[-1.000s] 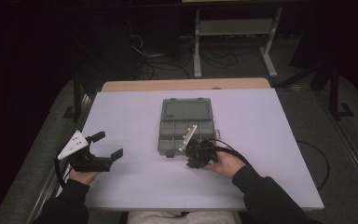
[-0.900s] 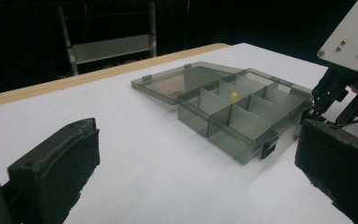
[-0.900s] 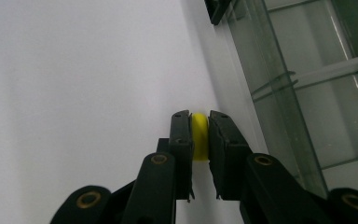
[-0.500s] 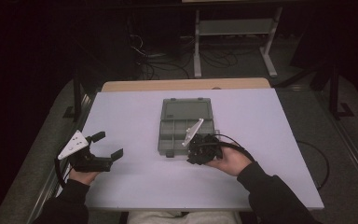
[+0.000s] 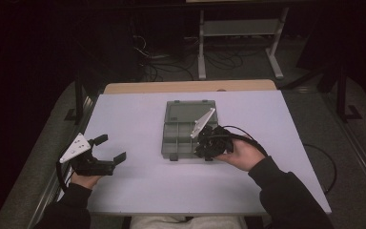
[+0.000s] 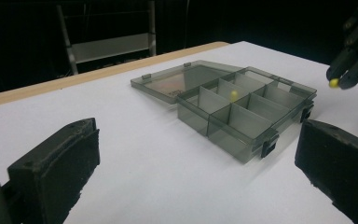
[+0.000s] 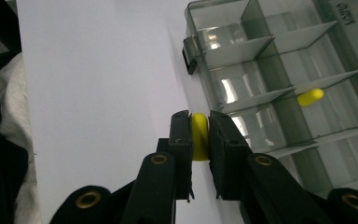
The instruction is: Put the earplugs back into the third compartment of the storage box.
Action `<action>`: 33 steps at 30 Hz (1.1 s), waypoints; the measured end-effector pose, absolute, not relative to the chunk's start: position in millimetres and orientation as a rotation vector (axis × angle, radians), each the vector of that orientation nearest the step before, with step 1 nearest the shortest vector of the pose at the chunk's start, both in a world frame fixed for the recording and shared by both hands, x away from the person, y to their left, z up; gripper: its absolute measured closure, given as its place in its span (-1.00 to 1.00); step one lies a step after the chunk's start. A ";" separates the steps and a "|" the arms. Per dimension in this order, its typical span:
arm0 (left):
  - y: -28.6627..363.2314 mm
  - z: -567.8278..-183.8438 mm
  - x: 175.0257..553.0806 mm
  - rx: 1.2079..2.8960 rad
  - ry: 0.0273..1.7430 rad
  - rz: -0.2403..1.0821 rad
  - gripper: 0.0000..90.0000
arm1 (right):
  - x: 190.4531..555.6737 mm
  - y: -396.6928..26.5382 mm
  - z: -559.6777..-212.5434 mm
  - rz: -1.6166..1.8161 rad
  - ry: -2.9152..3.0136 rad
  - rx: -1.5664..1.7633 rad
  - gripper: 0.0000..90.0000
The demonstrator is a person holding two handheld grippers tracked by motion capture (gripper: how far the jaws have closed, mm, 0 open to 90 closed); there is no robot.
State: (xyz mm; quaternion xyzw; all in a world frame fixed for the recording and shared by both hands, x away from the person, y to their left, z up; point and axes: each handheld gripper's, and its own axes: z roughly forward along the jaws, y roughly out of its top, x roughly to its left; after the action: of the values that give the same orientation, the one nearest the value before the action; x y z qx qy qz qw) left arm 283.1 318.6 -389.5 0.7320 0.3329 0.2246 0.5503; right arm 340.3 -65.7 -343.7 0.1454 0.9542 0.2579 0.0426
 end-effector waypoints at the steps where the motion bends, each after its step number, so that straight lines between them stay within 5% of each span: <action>1: 318.6 -389.4 283.0 1.733 0.787 0.532 -1.00 | 341.1 -66.8 -341.5 0.800 2.916 0.449 0.73; 33: 318.7 -389.2 282.9 1.733 0.784 0.531 -1.00 | 408.6 -68.1 -326.9 0.804 2.889 0.633 0.73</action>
State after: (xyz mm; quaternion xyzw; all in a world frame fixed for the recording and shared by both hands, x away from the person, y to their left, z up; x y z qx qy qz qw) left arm 282.9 318.7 -389.2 0.7325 0.3313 0.2244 0.5507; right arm 408.6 -68.1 -326.9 0.2064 0.9419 0.2622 0.0386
